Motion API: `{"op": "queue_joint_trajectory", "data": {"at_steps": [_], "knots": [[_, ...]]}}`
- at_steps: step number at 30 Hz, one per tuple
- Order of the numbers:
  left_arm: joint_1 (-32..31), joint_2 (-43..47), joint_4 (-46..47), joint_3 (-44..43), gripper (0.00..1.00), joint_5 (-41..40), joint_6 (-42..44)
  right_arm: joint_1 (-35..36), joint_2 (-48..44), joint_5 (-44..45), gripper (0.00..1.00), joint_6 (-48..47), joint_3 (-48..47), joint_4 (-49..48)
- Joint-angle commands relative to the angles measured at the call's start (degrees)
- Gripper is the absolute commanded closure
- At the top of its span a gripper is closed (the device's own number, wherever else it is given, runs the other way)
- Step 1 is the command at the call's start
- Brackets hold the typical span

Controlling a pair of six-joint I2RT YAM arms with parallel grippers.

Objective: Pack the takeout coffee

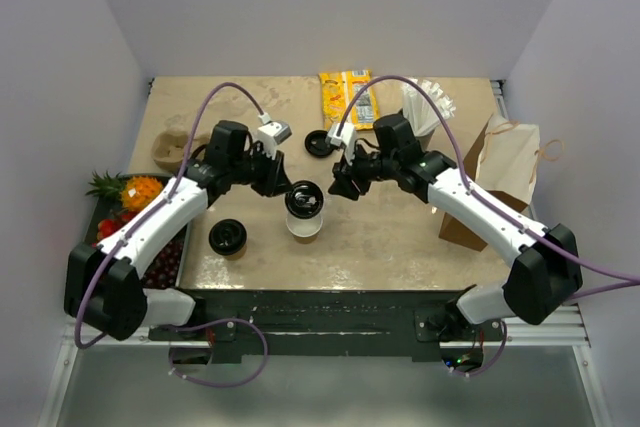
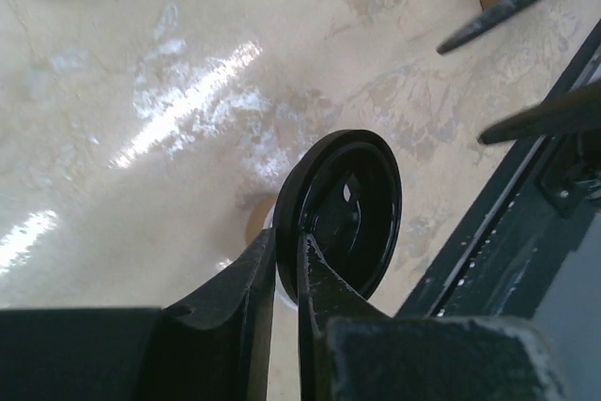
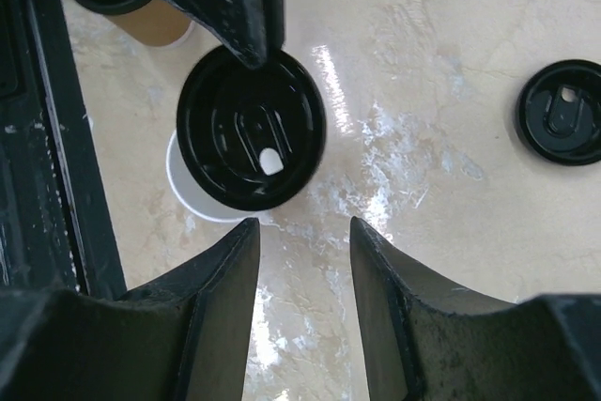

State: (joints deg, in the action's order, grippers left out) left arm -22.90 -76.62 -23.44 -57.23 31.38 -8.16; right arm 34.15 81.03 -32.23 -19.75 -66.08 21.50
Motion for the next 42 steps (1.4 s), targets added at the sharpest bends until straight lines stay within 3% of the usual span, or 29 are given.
{"op": "queue_joint_trajectory", "data": {"at_steps": [1,3,7,16,26,33,42], "knots": [[-2.0,5.9,2.3,-2.5,1.00,-3.1,14.0,-2.7,-3.0,4.4,0.54,6.7,-1.8,-7.0],[-4.5,8.7,3.8,-1.7,1.00,-6.7,21.4,-3.1,-3.6,9.4,0.53,9.7,-1.1,-9.4],[-15.0,14.9,12.2,4.8,1.00,-23.3,33.4,-4.4,-4.1,17.4,0.51,13.2,-1.0,-12.4],[-26.8,22.0,32.7,19.2,1.00,-41.4,53.9,-4.9,-3.0,17.6,0.51,16.1,-0.3,-12.0],[-31.9,27.4,53.8,36.2,1.00,-43.1,71.1,-4.9,-2.4,15.4,0.50,13.9,2.8,-14.0],[-32.5,32.5,54.9,42.6,1.00,-39.9,72.8,-4.9,-1.7,13.9,0.50,13.9,5.0,-16.9],[-34.8,34.3,63.5,51.3,1.00,-37.3,79.0,-4.7,-2.5,13.2,0.50,14.4,7.9,-18.8]]}}
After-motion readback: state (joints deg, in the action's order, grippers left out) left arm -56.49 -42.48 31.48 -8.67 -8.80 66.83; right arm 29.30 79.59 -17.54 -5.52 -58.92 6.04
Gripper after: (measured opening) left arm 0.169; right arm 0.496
